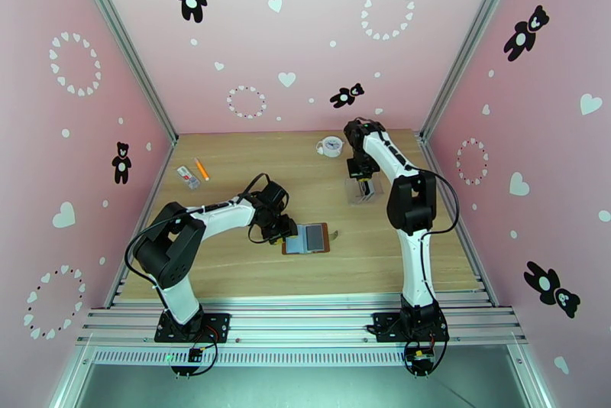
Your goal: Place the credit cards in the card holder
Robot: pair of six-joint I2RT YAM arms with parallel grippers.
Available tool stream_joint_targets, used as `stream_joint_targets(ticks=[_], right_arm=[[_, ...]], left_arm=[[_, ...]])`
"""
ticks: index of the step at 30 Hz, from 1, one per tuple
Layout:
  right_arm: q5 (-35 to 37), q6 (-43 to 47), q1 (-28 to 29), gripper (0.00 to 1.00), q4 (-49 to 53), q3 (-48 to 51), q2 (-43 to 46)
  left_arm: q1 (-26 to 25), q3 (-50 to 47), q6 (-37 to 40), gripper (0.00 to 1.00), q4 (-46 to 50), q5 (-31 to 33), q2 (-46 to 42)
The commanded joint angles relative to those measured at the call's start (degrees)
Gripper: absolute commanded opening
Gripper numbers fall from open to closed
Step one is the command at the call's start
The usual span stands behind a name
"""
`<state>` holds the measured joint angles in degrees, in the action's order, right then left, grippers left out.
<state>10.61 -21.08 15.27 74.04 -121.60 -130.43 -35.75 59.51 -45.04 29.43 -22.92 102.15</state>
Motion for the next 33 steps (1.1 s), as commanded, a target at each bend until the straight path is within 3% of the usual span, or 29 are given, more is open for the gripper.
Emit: stream_joint_targets(ticks=[1,11,15,23,33], right_arm=[[-4.1,-1.3,0.2,0.0,1.6,-1.1,3.4],[-8.3,-2.9,0.2,0.0,1.0,0.4,10.4],[-13.5,-3.7,0.3,0.0,-1.1,3.6,14.9],[-31.5,-12.2,1.6,0.0,-16.7,25.9,30.3],[-38.9,-20.7,10.8,0.0,-33.3,51.1,39.7]], left_arm=[[0.6,1.1,0.7,0.42,1.0,0.4,0.3],[1.3,0.8,0.3,0.42,0.8,0.7,-1.7],[1.9,0.6,0.3,0.42,1.1,0.8,-3.1],[2.6,-0.8,0.6,0.41,0.9,0.6,-4.1],[3.1,-3.3,0.0,0.37,-1.5,-0.4,-3.1]])
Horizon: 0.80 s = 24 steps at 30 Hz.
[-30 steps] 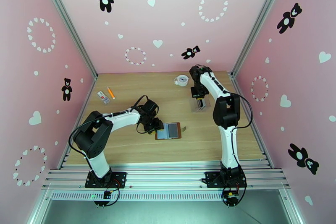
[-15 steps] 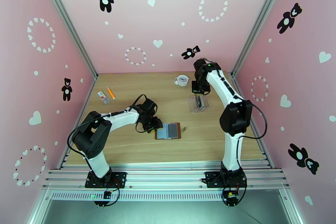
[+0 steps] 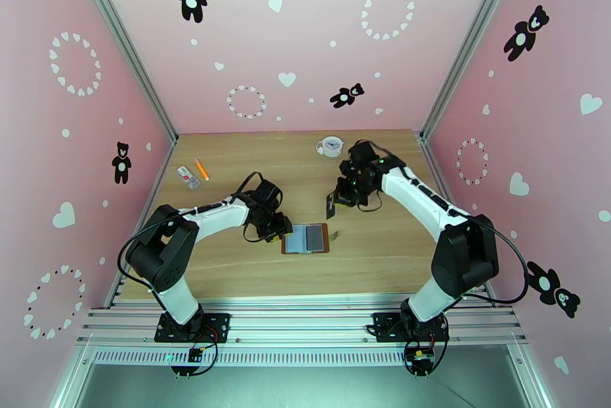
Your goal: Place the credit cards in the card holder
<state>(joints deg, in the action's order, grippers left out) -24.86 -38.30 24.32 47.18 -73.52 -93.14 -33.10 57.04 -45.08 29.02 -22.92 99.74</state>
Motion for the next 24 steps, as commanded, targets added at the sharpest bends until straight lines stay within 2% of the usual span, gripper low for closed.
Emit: stream_joint_targets(ticks=[1,14,24], right_arm=[[-4.0,-4.1,2.7,0.0,-7.6,4.2,2.4],[-5.3,-8.3,8.2,0.0,-15.3,10.2,-2.4],[-4.8,-7.1,8.4,0.0,-15.8,11.4,-5.2]], left_arm=[[0.4,-0.9,0.2,0.36,-1.1,-0.5,-0.7],[0.5,-0.3,1.1,0.31,-0.7,-0.6,1.1],[0.4,-0.7,1.3,0.3,-0.7,-0.7,2.1]])
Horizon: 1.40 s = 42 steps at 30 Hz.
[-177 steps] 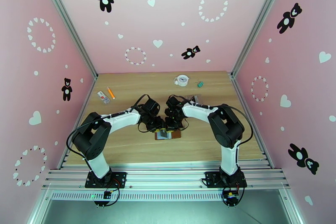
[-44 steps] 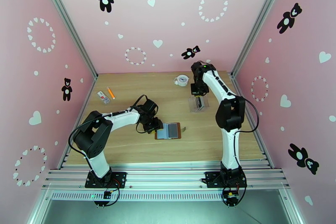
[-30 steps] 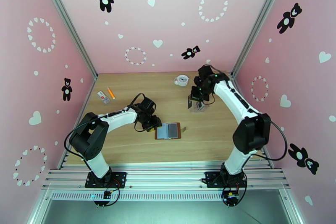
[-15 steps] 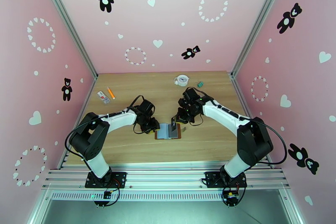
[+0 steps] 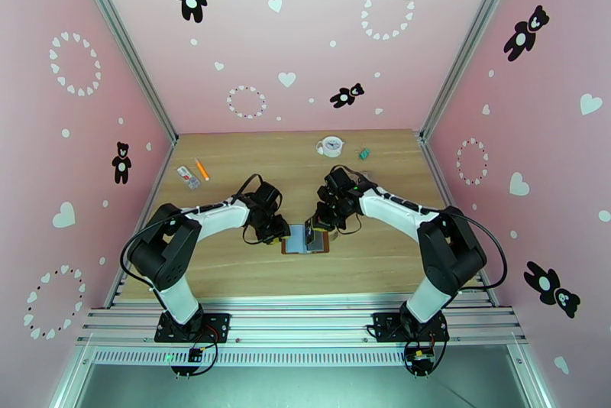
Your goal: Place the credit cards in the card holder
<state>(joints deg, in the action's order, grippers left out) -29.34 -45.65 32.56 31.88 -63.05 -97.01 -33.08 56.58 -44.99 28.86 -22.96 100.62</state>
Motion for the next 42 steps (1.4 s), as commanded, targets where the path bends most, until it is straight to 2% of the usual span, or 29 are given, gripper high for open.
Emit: stream_joint_targets(ticks=[1,42], right_arm=[[-0.3,0.2,0.2,0.0,-0.7,1.2,-1.5],[-0.7,-1.6,0.9,0.0,-4.4,4.2,-4.2]], left_arm=[[0.4,-0.2,1.3,0.3,-0.6,-0.7,1.2],[0.5,0.0,2.0,0.3,-0.2,-1.3,3.1]])
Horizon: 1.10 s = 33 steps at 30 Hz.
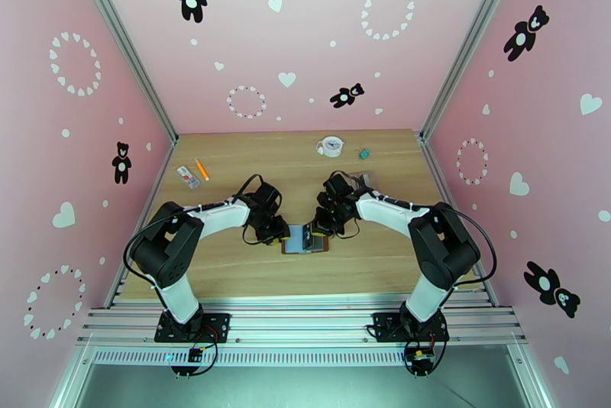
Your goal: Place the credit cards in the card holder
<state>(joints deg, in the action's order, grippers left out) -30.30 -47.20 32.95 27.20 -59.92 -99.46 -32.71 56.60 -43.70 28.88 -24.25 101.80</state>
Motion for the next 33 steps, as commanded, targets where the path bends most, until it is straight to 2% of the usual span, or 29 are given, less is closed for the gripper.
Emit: stream_joint_targets(ticks=[1,22,33], right_arm=[[0.2,0.0,0.5,0.0,0.2,1.2,-1.9],[1.6,2.2,1.6,0.0,2.1,0.5,-3.8],[1.7,2.7,2.6,0.0,3.1,-3.2,-6.6]], left_arm=[[0.0,0.0,0.8,0.3,-0.2,0.0,1.9],[0.1,0.2,0.7,0.3,-0.1,0.2,1.8],[0.0,-0.1,0.5,0.3,-0.5,-0.1,1.7]])
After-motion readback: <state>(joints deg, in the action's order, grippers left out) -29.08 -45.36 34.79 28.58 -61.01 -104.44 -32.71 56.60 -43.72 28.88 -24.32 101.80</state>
